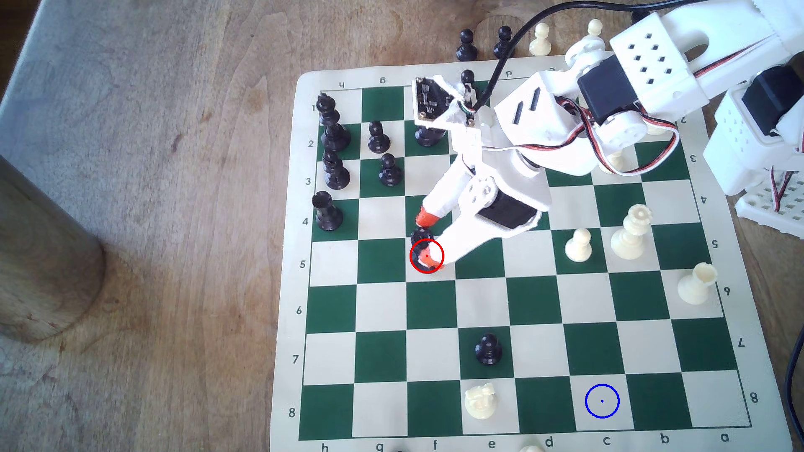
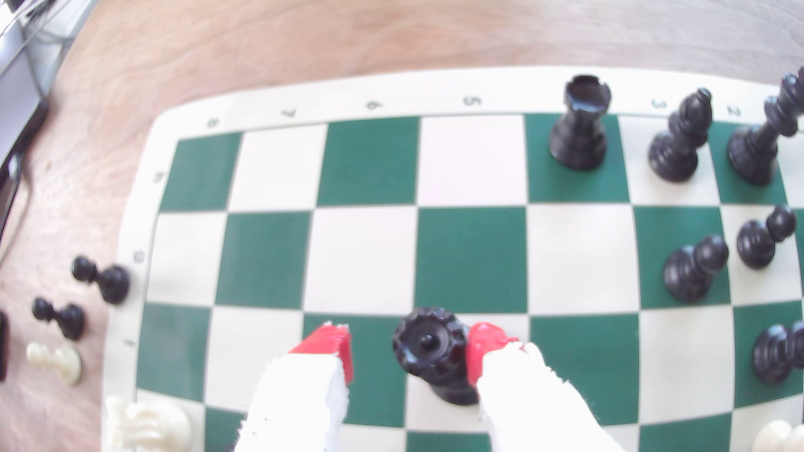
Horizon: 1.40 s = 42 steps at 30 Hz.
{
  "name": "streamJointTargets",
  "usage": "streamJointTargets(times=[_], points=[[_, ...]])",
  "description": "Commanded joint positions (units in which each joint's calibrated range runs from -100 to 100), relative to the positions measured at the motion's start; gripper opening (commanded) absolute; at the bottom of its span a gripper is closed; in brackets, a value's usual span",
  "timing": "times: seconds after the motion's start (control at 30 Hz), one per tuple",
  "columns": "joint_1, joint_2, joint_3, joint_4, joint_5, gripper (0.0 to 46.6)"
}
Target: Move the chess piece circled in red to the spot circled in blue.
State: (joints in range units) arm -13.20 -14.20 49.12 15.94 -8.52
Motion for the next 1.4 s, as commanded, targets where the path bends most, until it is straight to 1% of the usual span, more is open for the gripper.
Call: streamJointTargets(times=[0.0, 0.33, 0.4, 0.6, 0.67, 0.83, 1.07, 1.2, 1.37], points=[[-0.53, -0.06, -4.79, -1.44, -0.24, 15.6], [0.1, 0.79, -5.15, -2.1, 0.05, 15.9], [0.18, 1.04, -5.15, -2.42, 0.1, 15.3], [0.18, 1.64, -5.42, -2.5, 0.34, 8.7], [0.1, 1.64, -5.42, -2.18, 0.59, 5.0], [0.1, 1.13, -5.42, -1.93, 0.68, 0.9], [1.35, -2.1, -6.51, 0.2, 0.59, 0.5], [2.37, -7.11, -8.5, 4.95, 0.59, 0.5], [1.12, -15.34, -12.49, 15.51, -0.98, 0.5]])
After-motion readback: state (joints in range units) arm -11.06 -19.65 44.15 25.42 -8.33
